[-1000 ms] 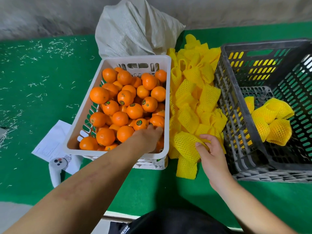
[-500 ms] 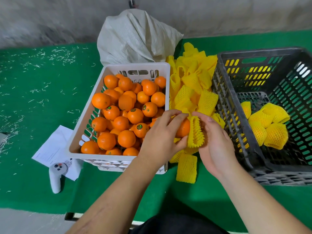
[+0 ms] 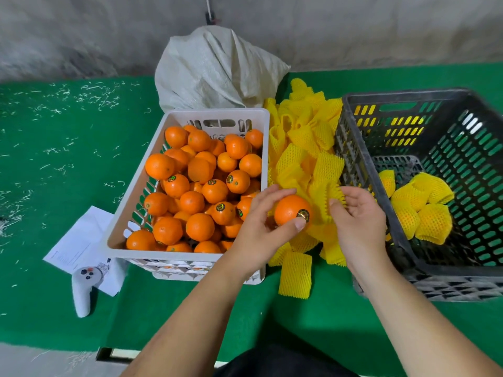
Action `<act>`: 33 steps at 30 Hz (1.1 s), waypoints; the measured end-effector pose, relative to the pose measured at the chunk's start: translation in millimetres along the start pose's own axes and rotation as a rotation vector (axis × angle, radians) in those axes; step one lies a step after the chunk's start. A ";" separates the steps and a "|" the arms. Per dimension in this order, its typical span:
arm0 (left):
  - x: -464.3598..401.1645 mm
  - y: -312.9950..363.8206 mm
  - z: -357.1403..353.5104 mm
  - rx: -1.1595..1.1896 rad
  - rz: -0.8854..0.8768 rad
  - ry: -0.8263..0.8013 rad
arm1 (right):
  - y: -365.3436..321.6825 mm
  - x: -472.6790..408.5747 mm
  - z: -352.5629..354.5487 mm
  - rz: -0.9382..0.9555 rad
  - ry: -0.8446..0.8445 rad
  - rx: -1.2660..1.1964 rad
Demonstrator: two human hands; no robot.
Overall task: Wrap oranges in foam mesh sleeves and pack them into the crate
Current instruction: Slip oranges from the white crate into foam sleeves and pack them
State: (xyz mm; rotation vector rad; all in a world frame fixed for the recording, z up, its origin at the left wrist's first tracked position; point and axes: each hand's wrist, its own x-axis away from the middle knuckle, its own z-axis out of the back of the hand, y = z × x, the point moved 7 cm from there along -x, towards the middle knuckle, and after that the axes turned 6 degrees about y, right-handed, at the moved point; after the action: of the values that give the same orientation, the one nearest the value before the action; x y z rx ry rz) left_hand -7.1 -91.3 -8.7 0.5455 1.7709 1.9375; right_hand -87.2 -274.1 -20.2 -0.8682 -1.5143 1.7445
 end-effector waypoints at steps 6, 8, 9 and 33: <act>2.2 -8.2 -3.8 0.330 0.229 -0.171 | -13.5 13.2 -37.4 0.132 -0.143 0.197; 2.0 -14.0 -3.0 0.410 0.263 -0.171 | -7.4 11.9 -40.2 0.073 -0.180 0.241; 1.6 -16.4 -2.3 0.434 0.259 -0.159 | -4.6 10.6 -39.6 0.048 -0.195 0.258; 3.5 -19.1 7.9 -0.021 -0.126 0.191 | -76.0 51.5 -41.3 0.680 -0.279 0.244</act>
State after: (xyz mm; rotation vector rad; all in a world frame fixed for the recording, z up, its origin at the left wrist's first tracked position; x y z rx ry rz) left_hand -4.2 -81.6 -27.1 0.2416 1.8492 1.9734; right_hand -77.7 -200.3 47.7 -1.1279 -1.1961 2.5690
